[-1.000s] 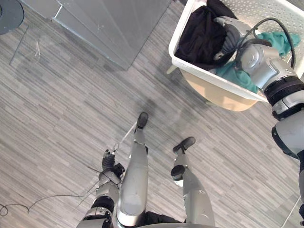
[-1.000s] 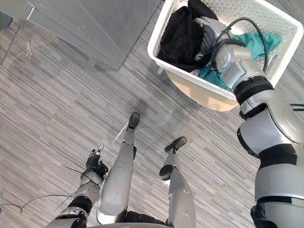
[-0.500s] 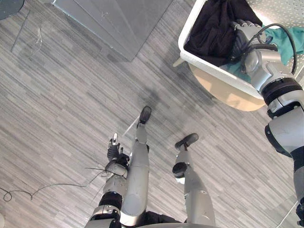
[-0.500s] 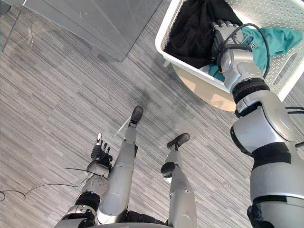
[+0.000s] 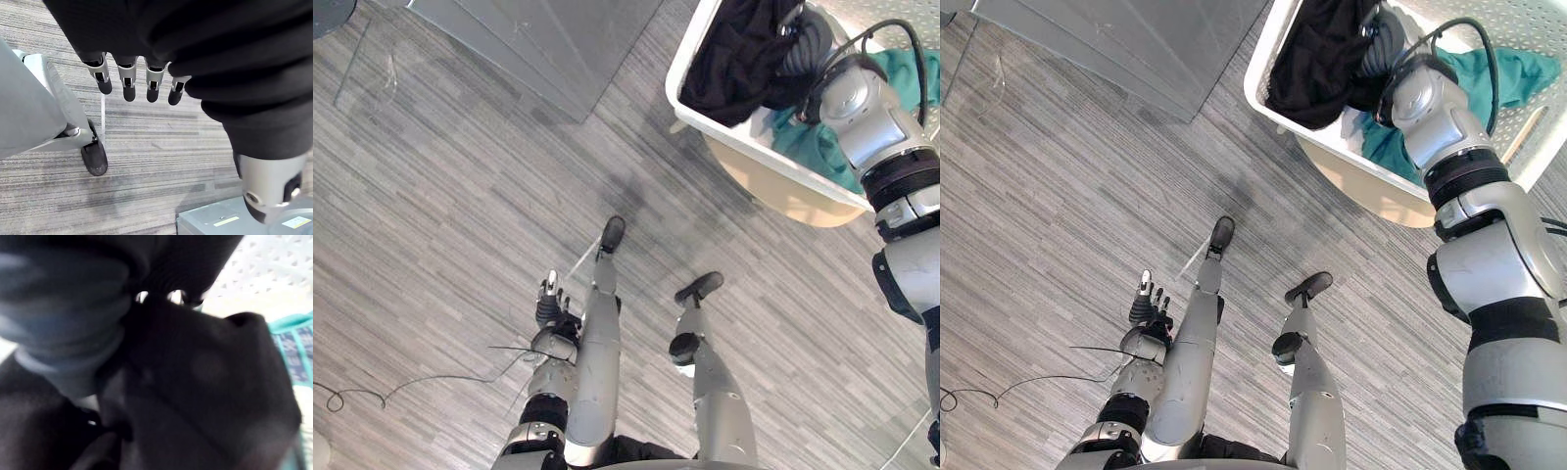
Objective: Pick up the laundry basket with both hands and put the clothes into the washing machine.
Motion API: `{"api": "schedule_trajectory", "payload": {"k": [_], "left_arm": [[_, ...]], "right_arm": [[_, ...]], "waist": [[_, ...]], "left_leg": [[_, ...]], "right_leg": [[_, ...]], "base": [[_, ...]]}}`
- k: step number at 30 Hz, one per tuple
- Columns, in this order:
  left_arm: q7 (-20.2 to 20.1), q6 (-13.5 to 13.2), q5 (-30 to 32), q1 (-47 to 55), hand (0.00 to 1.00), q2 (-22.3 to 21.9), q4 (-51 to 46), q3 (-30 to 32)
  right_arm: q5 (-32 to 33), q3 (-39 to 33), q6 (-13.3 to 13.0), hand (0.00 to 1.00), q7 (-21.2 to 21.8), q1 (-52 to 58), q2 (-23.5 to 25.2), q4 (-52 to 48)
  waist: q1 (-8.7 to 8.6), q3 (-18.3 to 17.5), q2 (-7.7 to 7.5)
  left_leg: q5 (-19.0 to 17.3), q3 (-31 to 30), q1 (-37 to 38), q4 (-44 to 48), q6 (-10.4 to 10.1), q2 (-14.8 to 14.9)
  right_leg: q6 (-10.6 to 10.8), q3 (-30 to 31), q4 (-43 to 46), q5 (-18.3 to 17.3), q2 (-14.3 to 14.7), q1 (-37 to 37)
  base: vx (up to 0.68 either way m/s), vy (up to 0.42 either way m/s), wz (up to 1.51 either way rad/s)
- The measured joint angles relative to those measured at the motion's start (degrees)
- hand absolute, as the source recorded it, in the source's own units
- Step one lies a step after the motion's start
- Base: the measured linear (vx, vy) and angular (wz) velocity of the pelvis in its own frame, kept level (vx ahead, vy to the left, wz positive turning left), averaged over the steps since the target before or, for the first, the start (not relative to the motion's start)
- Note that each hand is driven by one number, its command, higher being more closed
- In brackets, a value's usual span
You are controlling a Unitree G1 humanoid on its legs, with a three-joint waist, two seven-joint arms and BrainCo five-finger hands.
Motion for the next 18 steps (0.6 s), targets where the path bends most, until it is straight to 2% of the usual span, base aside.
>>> {"api": "schedule_trajectory", "payload": {"k": [5,6,9,11,15,18], "left_arm": [[-0.03,-0.03,0.08,0.03,0.00,0.29,-0.01,0.00],[0.01,-0.03,0.33,0.16,0.00,0.42,-0.01,0.02],[0.02,-0.03,0.92,0.23,0.00,0.74,-0.35,-0.11],[0.07,0.00,2.35,0.56,0.00,1.49,-1.88,-0.38],[0.09,-0.04,5.11,1.38,0.00,3.40,-6.44,-1.14],[0.03,-0.04,7.35,4.22,0.00,5.35,-12.24,-2.98]], "right_arm": [[7.68,-8.67,-2.60,1.00,-2.72,3.33,-3.42,-9.29],[9.58,-11.78,-2.93,1.00,-3.87,4.15,-3.93,-12.09],[13.32,-21.96,-5.71,1.00,-7.40,9.67,-4.82,-20.18],[14.38,-27.78,-7.15,1.00,-10.26,12.63,-4.78,-24.45],[13.71,-35.01,-8.58,1.00,-14.79,17.36,-4.62,-32.25],[12.99,-39.83,-9.49,1.00,-16.22,22.65,-2.73,-38.61]], "waist": [[-0.85,-0.07,-0.10],[-1.54,-0.08,-0.11],[-1.86,-0.17,-0.22],[-1.96,-0.18,-0.23],[-2.09,-0.23,-0.30],[-3.31,-0.99,-1.37]], "left_leg": [[-0.01,0.38,2.30,0.17,0.01,0.09],[-0.02,0.35,2.87,0.17,0.00,0.09],[-0.06,0.46,4.54,0.50,0.02,0.03],[-0.10,0.50,5.73,0.87,0.03,0.03],[-0.19,1.11,8.52,0.91,0.12,-0.08],[-0.34,1.77,11.61,0.81,0.37,-0.30]], "right_leg": [[-0.01,0.52,0.13,0.00,-0.01,2.08],[-0.01,0.48,0.18,0.00,-0.01,2.69],[0.01,0.69,0.47,-0.02,-0.13,4.35],[0.02,0.88,0.64,-0.04,-0.14,5.58],[0.08,1.35,1.58,-0.20,-0.25,7.70],[0.32,1.68,3.08,-1.10,-1.09,9.99]], "base": [[0.02,0.065,-0.02],[0.01,0.076,0.03],[0.01,0.094,0.01],[-0.01,0.075,-0.01],[-0.02,0.093,-0.03],[0.00,0.094,0.00]]}}
